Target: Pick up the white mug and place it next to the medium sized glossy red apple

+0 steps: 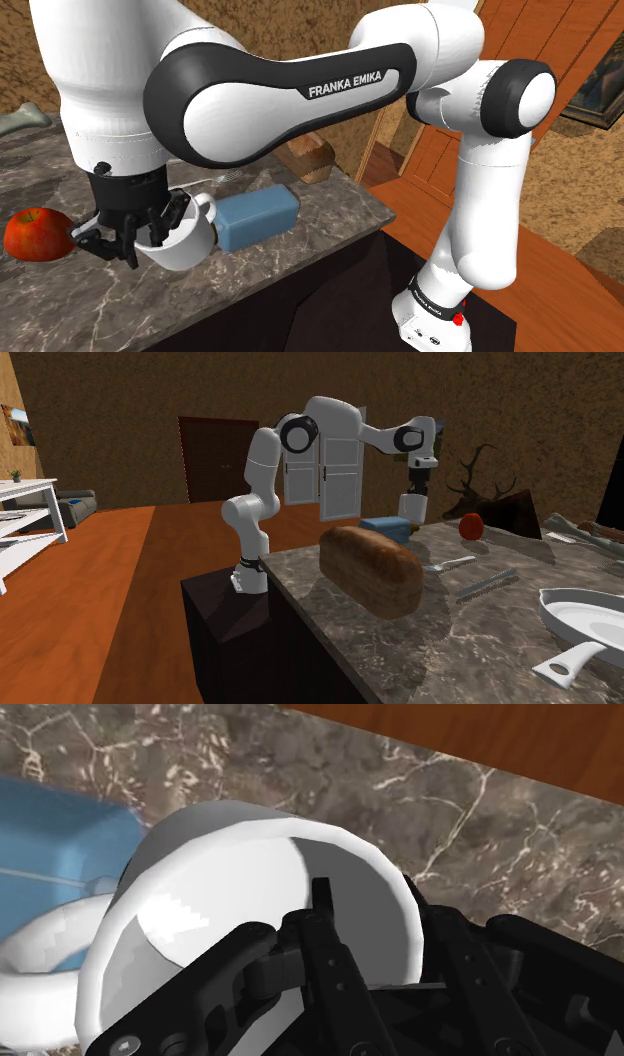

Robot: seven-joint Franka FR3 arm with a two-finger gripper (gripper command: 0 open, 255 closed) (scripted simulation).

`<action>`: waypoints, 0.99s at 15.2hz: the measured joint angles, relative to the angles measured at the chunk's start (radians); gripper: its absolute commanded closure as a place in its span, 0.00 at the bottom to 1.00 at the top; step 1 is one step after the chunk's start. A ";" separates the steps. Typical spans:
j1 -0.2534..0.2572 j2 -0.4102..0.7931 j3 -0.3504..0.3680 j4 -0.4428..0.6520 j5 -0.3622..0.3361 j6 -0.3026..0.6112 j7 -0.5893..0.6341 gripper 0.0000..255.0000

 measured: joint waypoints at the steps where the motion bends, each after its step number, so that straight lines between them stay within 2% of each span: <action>1: -0.001 0.003 -0.002 -0.003 -0.001 -0.002 0.001 0.00; 6: -0.003 0.005 -0.005 -0.008 -0.001 -0.004 0.001 0.00; 11: 0.009 -0.006 0.002 0.094 0.011 -0.110 -0.011 0.00; 15: 0.011 -0.006 0.003 0.107 0.012 -0.123 -0.012 0.00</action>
